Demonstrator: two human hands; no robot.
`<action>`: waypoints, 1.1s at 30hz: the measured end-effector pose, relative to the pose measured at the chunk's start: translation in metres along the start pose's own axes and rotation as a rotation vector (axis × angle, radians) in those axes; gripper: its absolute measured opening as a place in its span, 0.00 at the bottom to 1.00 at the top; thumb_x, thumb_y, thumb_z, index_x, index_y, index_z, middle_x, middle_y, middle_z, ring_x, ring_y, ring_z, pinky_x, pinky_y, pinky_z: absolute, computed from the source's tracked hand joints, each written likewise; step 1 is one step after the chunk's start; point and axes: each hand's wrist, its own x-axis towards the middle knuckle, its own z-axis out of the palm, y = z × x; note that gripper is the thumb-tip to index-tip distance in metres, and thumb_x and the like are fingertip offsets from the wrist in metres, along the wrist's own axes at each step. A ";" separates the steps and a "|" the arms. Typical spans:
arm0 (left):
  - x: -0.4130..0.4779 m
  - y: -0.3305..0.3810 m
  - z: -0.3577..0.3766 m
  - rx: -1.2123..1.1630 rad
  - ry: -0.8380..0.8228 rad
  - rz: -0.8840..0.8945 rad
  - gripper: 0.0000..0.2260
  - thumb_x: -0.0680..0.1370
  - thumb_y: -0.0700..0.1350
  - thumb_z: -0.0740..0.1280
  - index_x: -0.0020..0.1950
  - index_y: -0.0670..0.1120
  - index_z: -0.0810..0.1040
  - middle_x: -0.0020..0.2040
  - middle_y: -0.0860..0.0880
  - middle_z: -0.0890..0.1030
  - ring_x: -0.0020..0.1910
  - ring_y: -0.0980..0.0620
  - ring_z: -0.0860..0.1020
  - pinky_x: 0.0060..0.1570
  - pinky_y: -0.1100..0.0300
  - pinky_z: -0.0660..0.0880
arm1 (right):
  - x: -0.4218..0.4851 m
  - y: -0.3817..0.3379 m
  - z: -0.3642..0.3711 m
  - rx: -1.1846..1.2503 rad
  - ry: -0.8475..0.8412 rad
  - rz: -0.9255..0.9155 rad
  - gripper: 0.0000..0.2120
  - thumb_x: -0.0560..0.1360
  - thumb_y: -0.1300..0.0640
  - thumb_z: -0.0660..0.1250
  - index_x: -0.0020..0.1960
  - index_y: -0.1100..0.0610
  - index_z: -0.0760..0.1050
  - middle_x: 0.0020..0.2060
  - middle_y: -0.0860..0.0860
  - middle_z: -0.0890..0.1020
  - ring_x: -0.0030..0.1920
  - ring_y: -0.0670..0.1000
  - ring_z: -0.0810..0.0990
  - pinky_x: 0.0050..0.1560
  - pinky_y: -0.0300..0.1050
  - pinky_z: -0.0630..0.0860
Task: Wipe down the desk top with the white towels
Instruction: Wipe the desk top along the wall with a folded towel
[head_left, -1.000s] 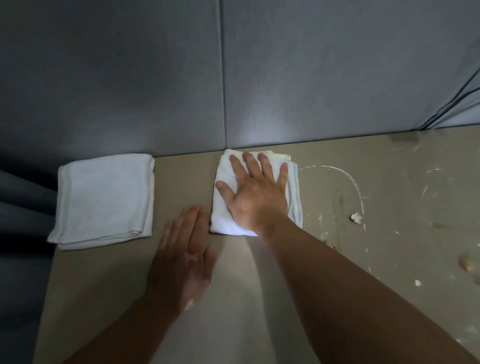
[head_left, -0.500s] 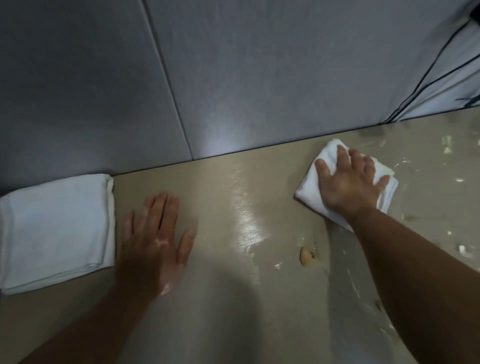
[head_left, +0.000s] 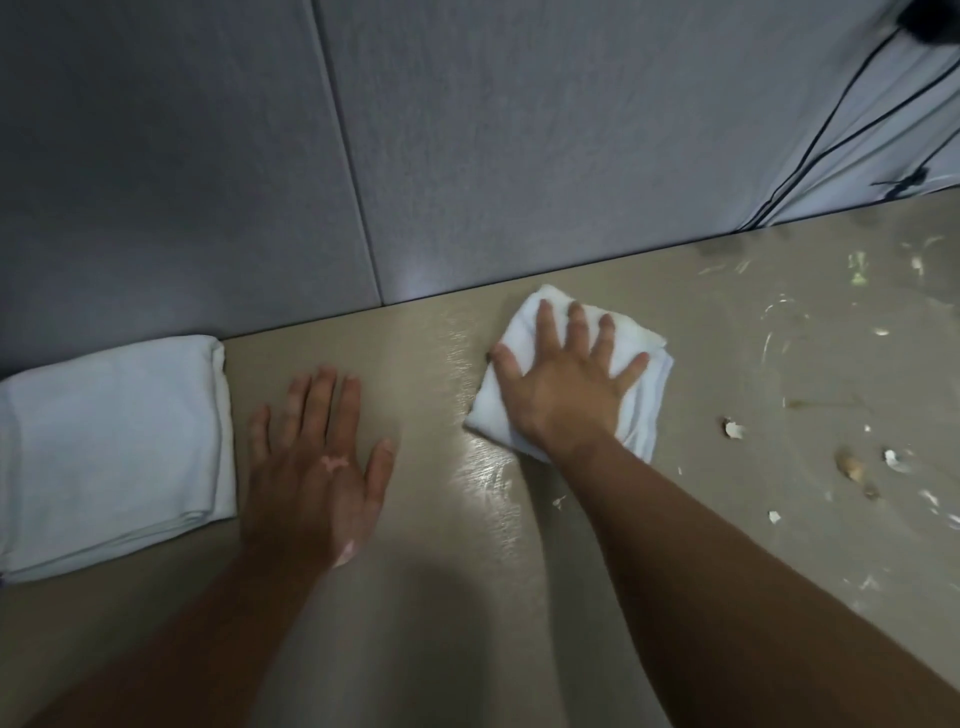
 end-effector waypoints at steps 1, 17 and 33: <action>0.000 0.000 0.000 -0.006 0.003 0.000 0.30 0.84 0.60 0.53 0.81 0.43 0.66 0.80 0.40 0.68 0.79 0.38 0.66 0.76 0.37 0.61 | -0.015 -0.008 0.005 -0.012 -0.010 -0.061 0.37 0.80 0.28 0.44 0.83 0.44 0.44 0.84 0.50 0.47 0.82 0.59 0.41 0.74 0.76 0.37; 0.001 -0.003 0.002 -0.056 0.023 0.020 0.28 0.85 0.57 0.53 0.80 0.42 0.68 0.79 0.40 0.69 0.79 0.37 0.67 0.74 0.37 0.64 | -0.082 0.107 0.007 -0.049 0.069 -0.095 0.36 0.78 0.27 0.49 0.80 0.43 0.61 0.80 0.48 0.63 0.81 0.56 0.57 0.77 0.69 0.52; 0.006 0.002 -0.002 -0.082 -0.190 -0.042 0.31 0.83 0.59 0.47 0.82 0.44 0.60 0.83 0.41 0.60 0.82 0.38 0.57 0.77 0.34 0.56 | -0.098 0.064 0.014 0.008 0.008 0.009 0.35 0.81 0.30 0.43 0.84 0.43 0.44 0.84 0.50 0.48 0.83 0.58 0.42 0.76 0.72 0.37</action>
